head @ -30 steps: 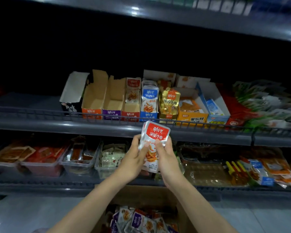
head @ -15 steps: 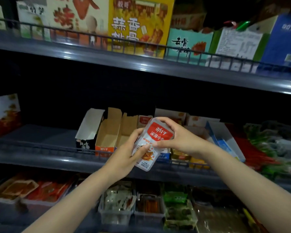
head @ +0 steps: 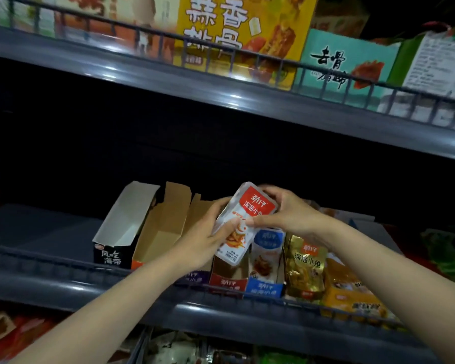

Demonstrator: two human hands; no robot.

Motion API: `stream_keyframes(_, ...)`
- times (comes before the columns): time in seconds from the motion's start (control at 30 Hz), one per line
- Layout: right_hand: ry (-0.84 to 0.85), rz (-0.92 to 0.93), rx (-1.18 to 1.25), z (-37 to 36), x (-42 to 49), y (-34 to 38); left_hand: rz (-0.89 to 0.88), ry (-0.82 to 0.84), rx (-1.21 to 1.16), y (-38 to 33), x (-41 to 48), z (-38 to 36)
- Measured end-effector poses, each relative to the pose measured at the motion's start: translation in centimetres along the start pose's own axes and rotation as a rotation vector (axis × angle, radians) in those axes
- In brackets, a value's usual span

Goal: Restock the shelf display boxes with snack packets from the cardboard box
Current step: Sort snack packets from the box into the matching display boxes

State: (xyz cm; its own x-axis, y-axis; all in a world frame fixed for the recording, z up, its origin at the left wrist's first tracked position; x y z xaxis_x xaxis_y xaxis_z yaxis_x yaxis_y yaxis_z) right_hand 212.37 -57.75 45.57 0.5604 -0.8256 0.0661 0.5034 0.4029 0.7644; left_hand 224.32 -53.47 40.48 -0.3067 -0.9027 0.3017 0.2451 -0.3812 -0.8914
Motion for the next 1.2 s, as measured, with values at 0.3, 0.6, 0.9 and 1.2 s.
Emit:
stream_keyframes(0.3,-0.245,-0.014,-0.102,5.1,2.8,-2.8,0.263,-0.088,0.691,6.1,-0.2,1.9)
stream_keyframes(0.6,-0.032,-0.014,-0.389,1.4,9.3,-3.9,0.186,-0.043,0.847,8.2,0.6,0.6)
stream_keyframes(0.9,0.071,-0.070,-0.586,-1.8,12.1,-7.3,0.179,-0.059,0.861,8.0,0.6,0.3)
stream_keyframes(1.2,-0.017,-0.095,-0.702,-1.4,12.7,-7.3,0.182,-0.074,0.864,7.9,0.5,0.4)
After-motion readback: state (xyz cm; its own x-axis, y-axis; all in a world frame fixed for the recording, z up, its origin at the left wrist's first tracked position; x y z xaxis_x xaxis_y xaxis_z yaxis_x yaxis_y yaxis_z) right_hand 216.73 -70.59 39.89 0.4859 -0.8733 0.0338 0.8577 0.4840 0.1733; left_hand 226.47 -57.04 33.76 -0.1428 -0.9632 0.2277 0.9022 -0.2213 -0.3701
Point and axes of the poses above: each hand's wrist, its own x-axis towards the middle knuckle, its own z-axis out of the back of the hand, y = z × x, the point moved 10 cm from there along x, towards the middle knuckle, and after that the axes turned 8 degrees about y, right-handed, at the moved point
